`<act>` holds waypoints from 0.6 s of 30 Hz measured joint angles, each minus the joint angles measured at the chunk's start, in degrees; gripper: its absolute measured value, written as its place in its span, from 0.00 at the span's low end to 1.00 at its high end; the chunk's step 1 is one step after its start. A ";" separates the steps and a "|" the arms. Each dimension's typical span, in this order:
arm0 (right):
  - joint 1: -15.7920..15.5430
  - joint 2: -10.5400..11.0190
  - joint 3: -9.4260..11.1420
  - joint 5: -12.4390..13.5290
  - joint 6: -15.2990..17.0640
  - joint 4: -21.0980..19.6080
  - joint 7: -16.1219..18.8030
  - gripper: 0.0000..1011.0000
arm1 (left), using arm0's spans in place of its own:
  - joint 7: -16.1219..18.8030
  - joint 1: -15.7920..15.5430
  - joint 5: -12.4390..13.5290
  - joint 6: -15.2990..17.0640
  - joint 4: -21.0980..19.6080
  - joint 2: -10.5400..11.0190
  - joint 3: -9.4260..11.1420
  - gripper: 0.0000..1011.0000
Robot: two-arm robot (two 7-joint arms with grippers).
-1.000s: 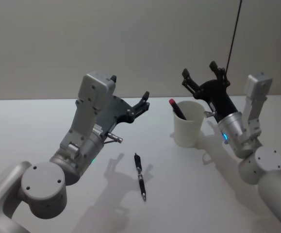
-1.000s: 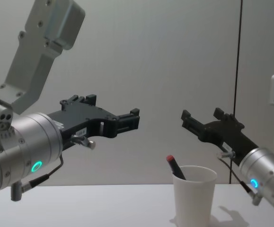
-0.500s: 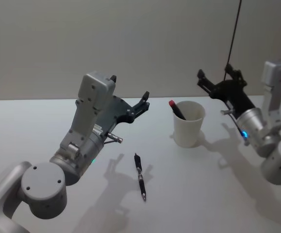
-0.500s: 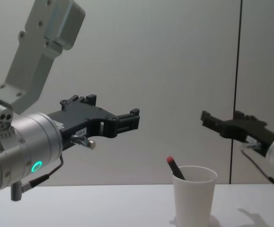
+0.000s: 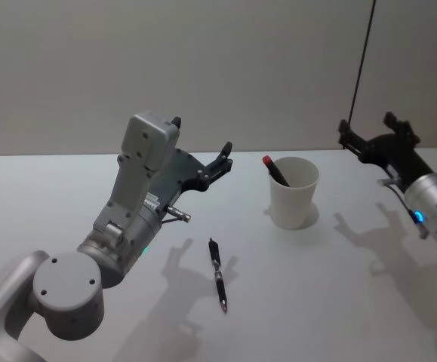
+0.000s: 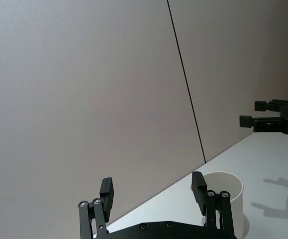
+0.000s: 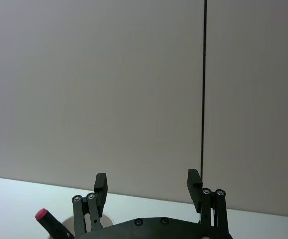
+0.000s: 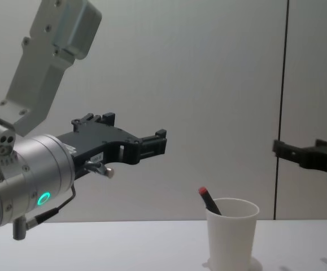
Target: Place the pen into the pen holder.
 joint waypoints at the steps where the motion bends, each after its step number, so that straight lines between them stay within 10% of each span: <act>1: -0.68 0.38 0.27 -0.15 1.01 -1.22 -0.20 0.99 | 0.00 0.00 0.00 0.00 0.00 0.00 0.00 0.99; 18: -8.40 4.59 3.24 -1.70 8.89 -11.94 -0.96 0.99 | 0.00 0.00 0.00 0.00 0.00 0.00 0.00 0.99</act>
